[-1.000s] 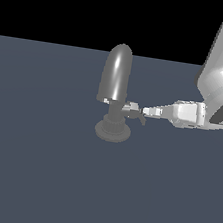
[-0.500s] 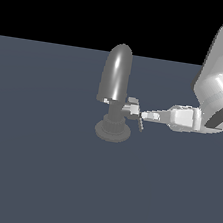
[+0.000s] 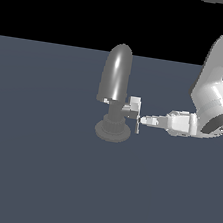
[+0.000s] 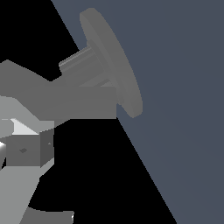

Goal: Turn on the faucet by rotating a designated handle.

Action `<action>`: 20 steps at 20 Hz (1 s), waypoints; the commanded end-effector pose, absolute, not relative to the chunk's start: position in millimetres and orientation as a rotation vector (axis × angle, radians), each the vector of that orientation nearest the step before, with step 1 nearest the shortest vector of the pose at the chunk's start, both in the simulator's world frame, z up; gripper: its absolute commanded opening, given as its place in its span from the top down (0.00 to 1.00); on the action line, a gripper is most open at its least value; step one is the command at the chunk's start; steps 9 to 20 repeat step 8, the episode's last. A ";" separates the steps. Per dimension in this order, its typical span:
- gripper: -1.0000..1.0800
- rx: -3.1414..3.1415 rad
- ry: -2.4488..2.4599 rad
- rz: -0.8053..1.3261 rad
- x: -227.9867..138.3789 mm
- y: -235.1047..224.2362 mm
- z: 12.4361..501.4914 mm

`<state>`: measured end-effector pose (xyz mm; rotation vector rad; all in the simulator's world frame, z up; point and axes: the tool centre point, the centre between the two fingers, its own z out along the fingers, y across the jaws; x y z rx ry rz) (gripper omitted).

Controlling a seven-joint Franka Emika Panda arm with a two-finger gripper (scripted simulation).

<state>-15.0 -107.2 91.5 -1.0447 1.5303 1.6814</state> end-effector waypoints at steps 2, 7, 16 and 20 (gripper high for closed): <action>1.00 -1.016 1.572 1.684 -11.7 -100.4 54.4; 1.00 -1.004 1.583 1.692 -8.2 -100.0 37.6; 1.00 -1.004 1.583 1.692 -8.2 -100.0 37.6; 1.00 -1.004 1.583 1.692 -8.2 -100.0 37.6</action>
